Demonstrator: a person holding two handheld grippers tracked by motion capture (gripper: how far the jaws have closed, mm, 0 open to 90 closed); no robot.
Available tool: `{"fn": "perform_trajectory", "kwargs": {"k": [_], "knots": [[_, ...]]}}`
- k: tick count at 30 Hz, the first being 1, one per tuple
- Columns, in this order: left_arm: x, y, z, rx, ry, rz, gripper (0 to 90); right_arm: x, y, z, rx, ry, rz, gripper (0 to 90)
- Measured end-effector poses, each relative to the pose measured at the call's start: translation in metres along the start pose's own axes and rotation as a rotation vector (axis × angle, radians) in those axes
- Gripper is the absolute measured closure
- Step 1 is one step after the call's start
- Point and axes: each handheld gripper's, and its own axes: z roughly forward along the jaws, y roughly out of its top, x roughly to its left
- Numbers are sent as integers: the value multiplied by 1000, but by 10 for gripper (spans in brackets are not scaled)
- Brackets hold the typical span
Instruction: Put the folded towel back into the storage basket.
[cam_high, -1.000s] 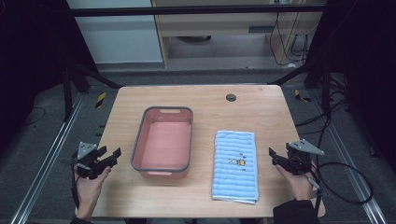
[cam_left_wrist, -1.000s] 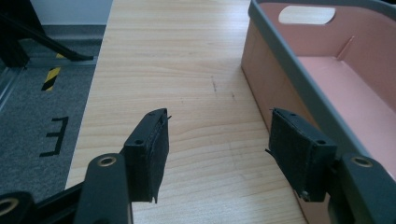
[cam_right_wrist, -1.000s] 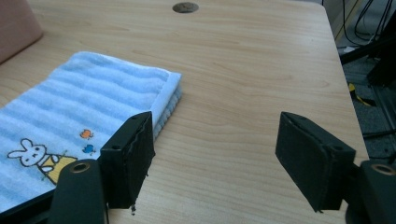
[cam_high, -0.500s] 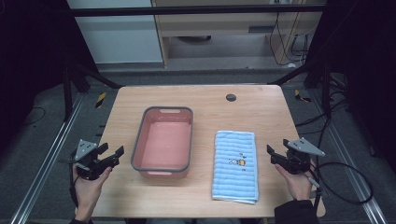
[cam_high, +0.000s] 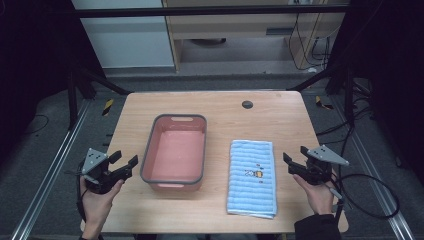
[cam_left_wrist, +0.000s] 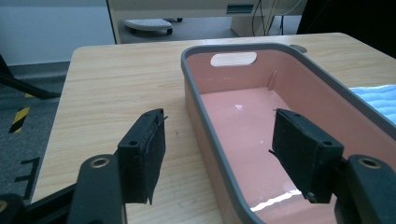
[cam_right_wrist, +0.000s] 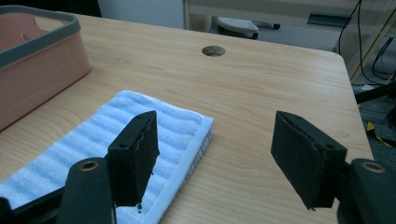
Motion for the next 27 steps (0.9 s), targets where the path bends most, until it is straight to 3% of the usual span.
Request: {"fn": "perform_trajectory", "kwargs": {"k": [12,27], "knots": [[-25,7,-1,-19,-49,23,372,3,12,-4,-34,11,6,316],[-55,15,1,-42,-104,63,378,11,27,0,-22,42,8,314]]}}
